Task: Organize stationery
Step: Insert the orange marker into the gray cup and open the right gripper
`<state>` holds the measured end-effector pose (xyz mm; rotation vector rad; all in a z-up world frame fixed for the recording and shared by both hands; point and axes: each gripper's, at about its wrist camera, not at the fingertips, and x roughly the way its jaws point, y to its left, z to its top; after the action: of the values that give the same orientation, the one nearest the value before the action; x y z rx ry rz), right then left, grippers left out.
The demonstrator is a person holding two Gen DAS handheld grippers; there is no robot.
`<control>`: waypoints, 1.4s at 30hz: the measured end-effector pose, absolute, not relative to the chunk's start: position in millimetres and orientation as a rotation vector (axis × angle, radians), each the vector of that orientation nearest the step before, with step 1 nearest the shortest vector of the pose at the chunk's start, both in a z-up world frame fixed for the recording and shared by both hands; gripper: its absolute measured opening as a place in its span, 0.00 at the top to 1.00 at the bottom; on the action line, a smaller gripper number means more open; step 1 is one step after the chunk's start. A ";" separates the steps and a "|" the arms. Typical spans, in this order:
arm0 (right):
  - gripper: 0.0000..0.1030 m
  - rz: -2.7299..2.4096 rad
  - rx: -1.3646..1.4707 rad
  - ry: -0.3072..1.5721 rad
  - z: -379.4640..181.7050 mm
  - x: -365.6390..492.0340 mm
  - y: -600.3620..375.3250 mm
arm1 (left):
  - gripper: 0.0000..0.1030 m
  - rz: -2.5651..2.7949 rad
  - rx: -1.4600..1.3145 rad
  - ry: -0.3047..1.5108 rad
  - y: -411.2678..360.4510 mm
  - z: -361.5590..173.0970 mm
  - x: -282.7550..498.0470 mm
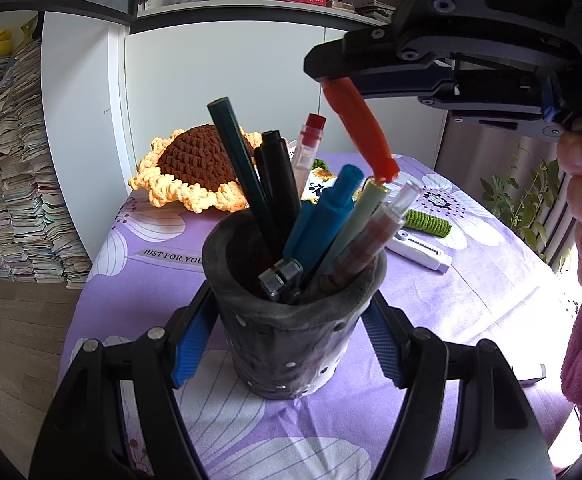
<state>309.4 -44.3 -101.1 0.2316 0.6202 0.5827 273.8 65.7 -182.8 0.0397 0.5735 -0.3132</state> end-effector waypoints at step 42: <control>0.85 0.516 0.142 0.580 -114.8 256.6 -68.6 | 0.31 -0.314 0.041 0.574 65.7 -183.1 273.2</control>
<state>256.6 -68.6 -114.8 0.1418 0.5796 0.5156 273.2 65.7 -183.1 0.0406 0.5740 -0.3138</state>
